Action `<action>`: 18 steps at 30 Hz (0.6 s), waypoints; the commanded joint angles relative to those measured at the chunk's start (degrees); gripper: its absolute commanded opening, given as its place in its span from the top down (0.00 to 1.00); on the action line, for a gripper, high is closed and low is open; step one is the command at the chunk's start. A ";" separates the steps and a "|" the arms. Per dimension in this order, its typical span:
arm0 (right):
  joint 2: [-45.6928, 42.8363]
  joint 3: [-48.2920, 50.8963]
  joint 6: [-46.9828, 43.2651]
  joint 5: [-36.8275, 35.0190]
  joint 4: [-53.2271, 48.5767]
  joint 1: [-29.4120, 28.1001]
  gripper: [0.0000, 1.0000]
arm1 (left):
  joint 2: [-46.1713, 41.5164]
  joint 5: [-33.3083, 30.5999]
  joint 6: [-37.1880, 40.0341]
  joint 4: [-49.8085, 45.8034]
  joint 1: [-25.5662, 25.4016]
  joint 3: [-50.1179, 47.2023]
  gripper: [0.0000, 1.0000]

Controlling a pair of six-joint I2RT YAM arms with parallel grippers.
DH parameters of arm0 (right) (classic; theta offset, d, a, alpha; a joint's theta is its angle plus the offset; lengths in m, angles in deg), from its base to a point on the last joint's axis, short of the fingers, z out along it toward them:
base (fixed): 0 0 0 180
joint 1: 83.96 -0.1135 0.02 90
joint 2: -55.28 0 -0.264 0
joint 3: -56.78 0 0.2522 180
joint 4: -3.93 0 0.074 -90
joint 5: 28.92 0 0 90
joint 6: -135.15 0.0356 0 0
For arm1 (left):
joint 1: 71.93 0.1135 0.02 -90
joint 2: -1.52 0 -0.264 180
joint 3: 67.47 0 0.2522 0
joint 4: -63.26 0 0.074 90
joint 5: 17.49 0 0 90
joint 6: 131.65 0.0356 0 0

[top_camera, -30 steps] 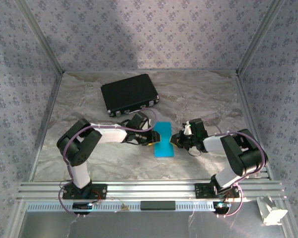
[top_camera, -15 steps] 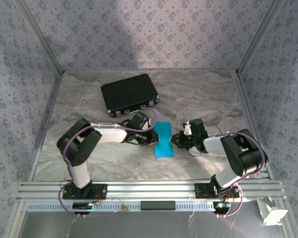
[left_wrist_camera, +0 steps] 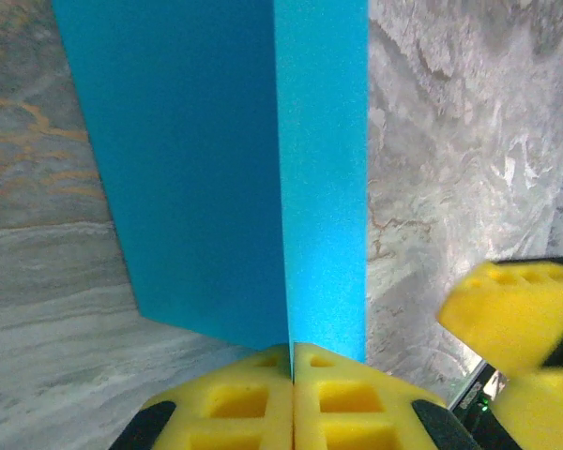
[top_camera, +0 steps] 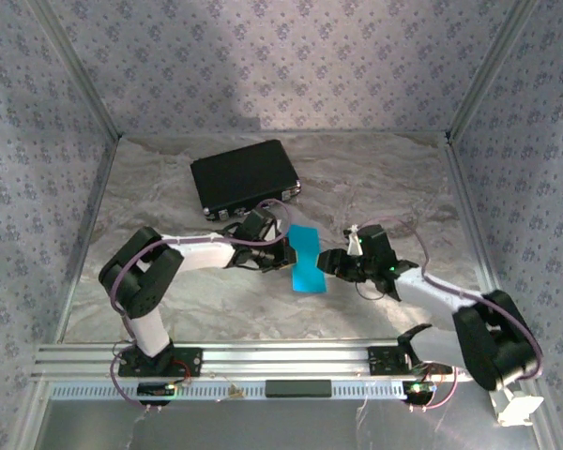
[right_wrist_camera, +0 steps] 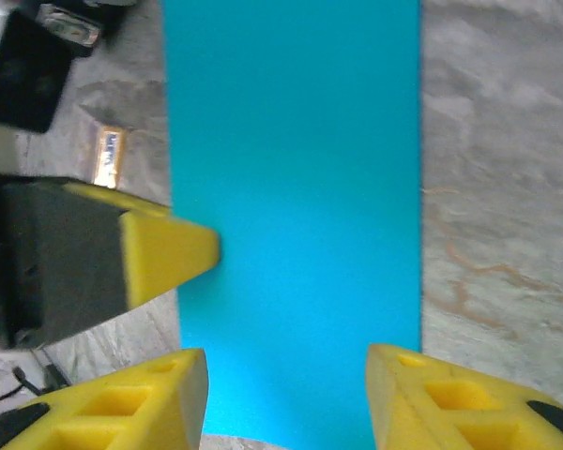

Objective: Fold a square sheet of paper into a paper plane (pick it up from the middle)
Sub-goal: Third fold the triangle at the center of the table.

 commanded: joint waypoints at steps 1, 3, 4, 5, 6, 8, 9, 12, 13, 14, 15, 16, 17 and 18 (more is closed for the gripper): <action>-6.16 -0.62 -9.47 -10.19 -4.71 -5.78 0.50 | -2.57 1.87 -1.20 -1.20 1.03 -1.18 0.93; -8.99 0.11 -13.95 -17.26 -4.33 -10.80 0.47 | -2.88 2.94 -1.53 -0.85 1.32 -1.31 0.93; -9.94 0.45 -16.39 -20.40 -3.37 -14.00 0.47 | -3.10 3.41 -1.71 -0.58 1.50 -1.40 0.93; -10.34 0.70 -19.21 -22.32 -2.49 -16.27 0.48 | -3.28 3.60 -1.81 -0.60 1.58 -1.48 0.93; -10.32 0.72 -22.59 -24.15 -1.71 -18.96 0.48 | -3.48 3.54 -1.90 -0.69 1.63 -1.56 0.93; -9.29 0.41 -28.22 -27.12 -0.63 -23.35 0.48 | -3.83 3.59 -1.99 -0.86 1.75 -1.44 0.93; -8.49 0.09 -31.90 -29.23 -0.32 -25.97 0.48 | -3.85 3.54 -1.98 -1.04 1.81 -1.37 0.93; -5.23 -0.27 -39.56 -34.76 1.65 -32.55 0.47 | -3.94 3.56 -1.99 -1.24 1.89 -1.39 0.93; -3.84 -0.56 -41.17 -37.42 2.06 -34.72 0.47 | -3.94 3.53 -2.08 -1.19 1.89 -1.39 0.93; -2.68 -0.80 -42.31 -40.03 2.42 -36.26 0.47 | -3.90 3.53 -2.16 -1.15 1.93 -1.39 0.93; -1.28 -1.07 -43.06 -42.33 3.10 -37.90 0.46 | -4.01 3.54 -2.17 -1.22 1.86 -1.46 0.93; 0.13 -1.41 -43.52 -45.15 3.80 -39.24 0.46 | -4.03 3.56 -2.17 -1.11 1.88 -1.50 0.93; 1.16 -1.75 -43.91 -46.41 4.32 -40.18 0.46 | -4.03 3.45 -2.17 -1.14 1.89 -1.59 0.93; 2.43 -1.95 -44.38 -48.54 4.98 -41.30 0.45 | -4.03 3.50 -2.17 -1.15 1.88 -1.62 0.93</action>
